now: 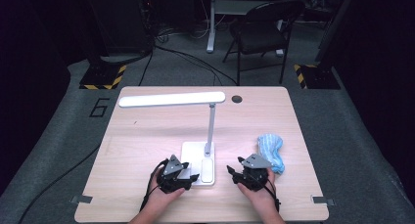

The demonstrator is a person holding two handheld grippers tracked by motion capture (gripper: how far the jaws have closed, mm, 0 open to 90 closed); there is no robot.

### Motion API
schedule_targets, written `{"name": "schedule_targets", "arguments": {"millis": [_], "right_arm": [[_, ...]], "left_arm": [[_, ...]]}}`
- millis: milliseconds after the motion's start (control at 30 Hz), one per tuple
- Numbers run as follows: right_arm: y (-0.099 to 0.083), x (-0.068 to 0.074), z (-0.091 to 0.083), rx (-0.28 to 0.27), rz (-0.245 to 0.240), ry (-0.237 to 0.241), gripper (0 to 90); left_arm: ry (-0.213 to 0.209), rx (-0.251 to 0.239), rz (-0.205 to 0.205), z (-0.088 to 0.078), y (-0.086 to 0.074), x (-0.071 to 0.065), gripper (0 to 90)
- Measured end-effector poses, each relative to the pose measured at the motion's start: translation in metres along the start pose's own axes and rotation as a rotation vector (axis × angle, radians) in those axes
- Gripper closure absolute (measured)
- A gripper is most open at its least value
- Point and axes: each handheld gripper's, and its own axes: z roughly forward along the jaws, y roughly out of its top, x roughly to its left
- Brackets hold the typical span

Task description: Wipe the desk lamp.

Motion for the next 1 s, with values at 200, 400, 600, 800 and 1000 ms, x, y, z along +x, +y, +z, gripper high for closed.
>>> {"name": "schedule_targets", "arguments": {"millis": [200,400,600,800,1000], "right_arm": [[-0.001,0.019,0.018,0.03,-0.014,0.051,45.2],[-0.003,0.037,0.031,0.066,-0.019,0.091,43.6],[0.0,0.045,0.035,0.048,-0.024,0.114,41.2],[0.002,0.052,0.04,0.051,-0.036,0.134,40.1],[0.007,0.062,0.048,0.046,-0.077,0.131,37.6]], "left_arm": [[0.042,-0.015,-0.013,-0.01,-0.002,0.008,36.5],[0.063,-0.017,-0.063,-0.015,-0.006,0.016,35.8],[0.05,0.017,-0.07,-0.014,-0.01,0.018,35.6],[0.032,0.041,-0.076,-0.013,-0.013,0.019,35.1],[0.002,0.038,-0.075,-0.014,-0.014,0.014,35.5]]}}
